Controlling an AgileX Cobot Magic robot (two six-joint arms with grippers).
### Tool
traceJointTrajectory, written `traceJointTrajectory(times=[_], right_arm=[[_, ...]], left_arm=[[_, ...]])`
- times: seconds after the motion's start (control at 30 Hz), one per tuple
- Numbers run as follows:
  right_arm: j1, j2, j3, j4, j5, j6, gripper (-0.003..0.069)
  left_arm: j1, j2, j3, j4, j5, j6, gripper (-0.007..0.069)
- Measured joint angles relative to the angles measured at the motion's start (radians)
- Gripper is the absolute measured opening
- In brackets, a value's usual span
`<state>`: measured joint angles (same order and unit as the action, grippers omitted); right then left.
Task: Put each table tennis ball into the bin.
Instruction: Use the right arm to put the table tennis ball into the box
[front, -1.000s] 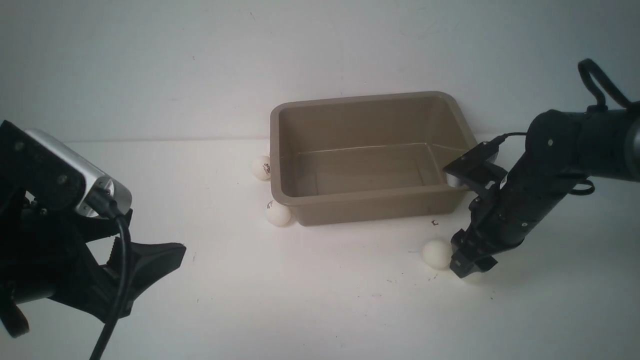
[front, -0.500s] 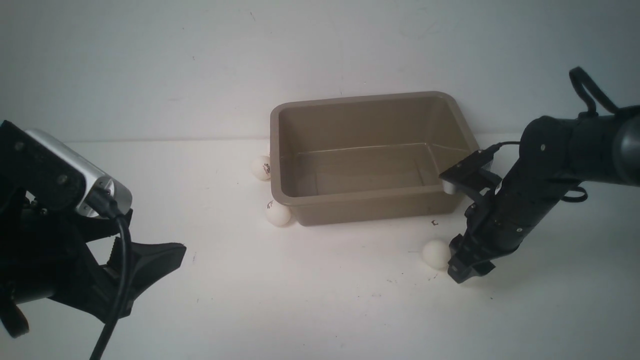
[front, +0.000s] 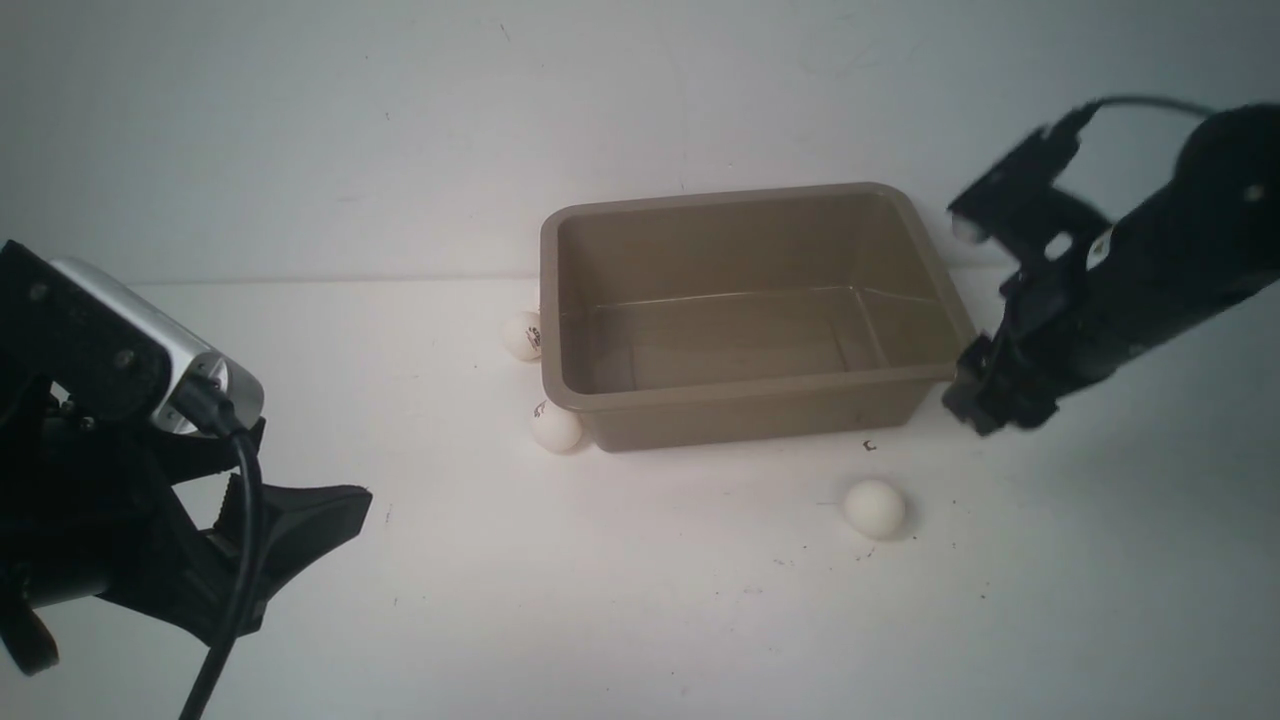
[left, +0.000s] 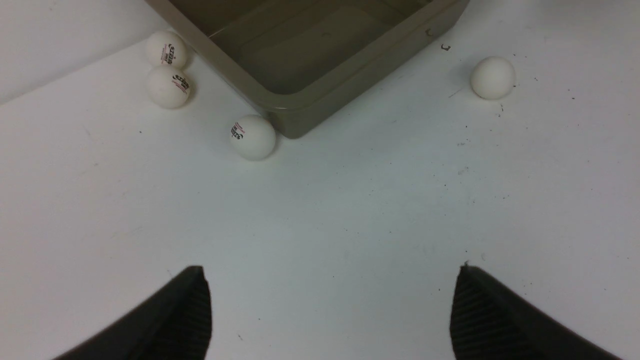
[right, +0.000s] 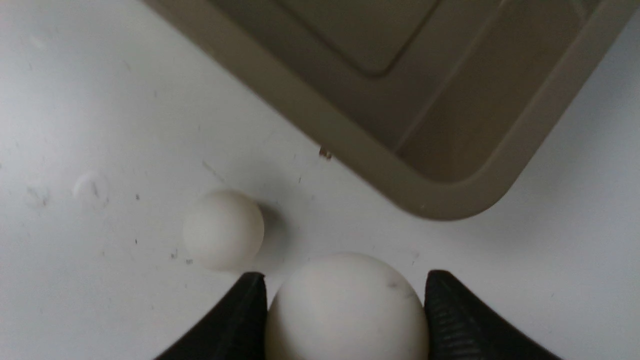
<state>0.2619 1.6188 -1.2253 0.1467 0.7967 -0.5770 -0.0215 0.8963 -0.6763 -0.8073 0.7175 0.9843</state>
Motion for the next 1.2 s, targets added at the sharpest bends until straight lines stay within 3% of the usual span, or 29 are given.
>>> traceJointTrajectory(times=[0.2,0.6,0.87,1.03,1.2], right_arm=[[0.000,0.047,-0.175,0.090,0.007,-0.004,0.0367],[0.000,0.429,-0.631,0.104,0.176,-0.019,0.0367],[0.000,0.497,-0.692,0.106,0.248,-0.007,0.0371],[0.000,0.495,-0.707,0.076,0.259,0.027,0.0501],[0.001,0.448,-0.740,0.071,0.267,0.050,0.0549]], left_arm=[[0.000,0.000,0.000,0.000,0.000,0.000,0.0583],[0.000,0.000,0.000,0.000,0.000,0.000,0.0583],[0.000,0.000,0.000,0.003,0.000,0.000,0.0583],[0.000,0.000,0.000,0.003,0.000,0.000,0.0583],[0.000,0.000,0.000,0.003,0.000,0.000,0.0583]])
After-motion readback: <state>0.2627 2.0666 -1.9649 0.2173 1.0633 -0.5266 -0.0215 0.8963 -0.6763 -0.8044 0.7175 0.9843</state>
